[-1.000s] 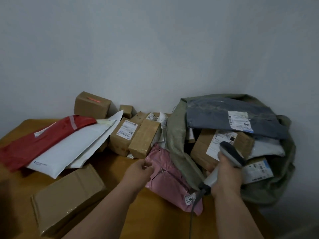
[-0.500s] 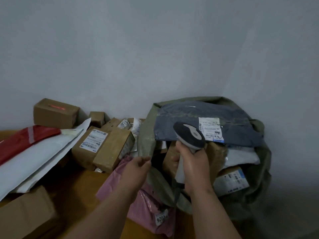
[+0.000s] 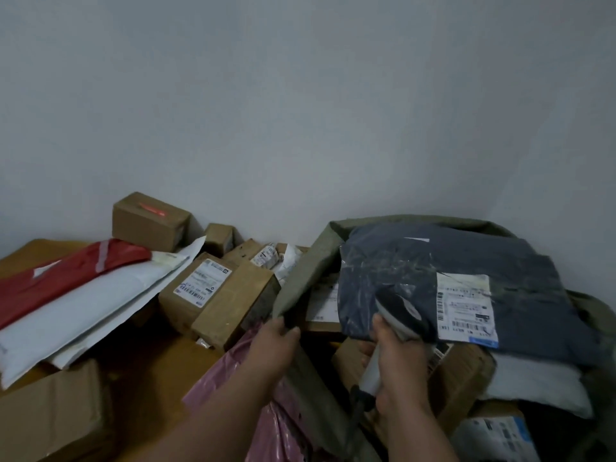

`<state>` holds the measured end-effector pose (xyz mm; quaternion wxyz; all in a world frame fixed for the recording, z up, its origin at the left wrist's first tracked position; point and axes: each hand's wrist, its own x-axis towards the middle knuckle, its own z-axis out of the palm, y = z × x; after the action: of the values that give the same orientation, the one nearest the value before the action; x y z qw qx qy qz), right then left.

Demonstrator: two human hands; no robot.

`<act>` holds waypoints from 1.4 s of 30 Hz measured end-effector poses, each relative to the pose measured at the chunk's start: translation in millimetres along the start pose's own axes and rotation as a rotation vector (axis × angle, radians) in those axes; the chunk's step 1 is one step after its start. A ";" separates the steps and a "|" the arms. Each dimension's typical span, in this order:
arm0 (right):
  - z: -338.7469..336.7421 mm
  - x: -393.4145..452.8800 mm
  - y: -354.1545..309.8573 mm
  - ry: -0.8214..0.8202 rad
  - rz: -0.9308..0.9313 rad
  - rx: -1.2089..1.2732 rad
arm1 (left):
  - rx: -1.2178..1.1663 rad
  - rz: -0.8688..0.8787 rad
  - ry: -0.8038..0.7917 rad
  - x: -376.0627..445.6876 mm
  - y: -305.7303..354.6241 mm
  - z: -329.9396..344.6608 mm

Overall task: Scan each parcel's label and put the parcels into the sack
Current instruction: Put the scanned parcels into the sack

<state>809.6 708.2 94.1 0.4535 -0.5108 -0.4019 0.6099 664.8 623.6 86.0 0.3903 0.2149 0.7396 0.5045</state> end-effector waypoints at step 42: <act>233.3 -91.0 107.0 -0.143 0.188 -0.171 | 0.151 0.007 0.125 80.7 -83.5 -258.9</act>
<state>570.0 585.8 51.9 0.3194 -0.5382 -0.4339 0.6482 416.8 497.9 28.8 0.3243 0.2142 0.7977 0.4610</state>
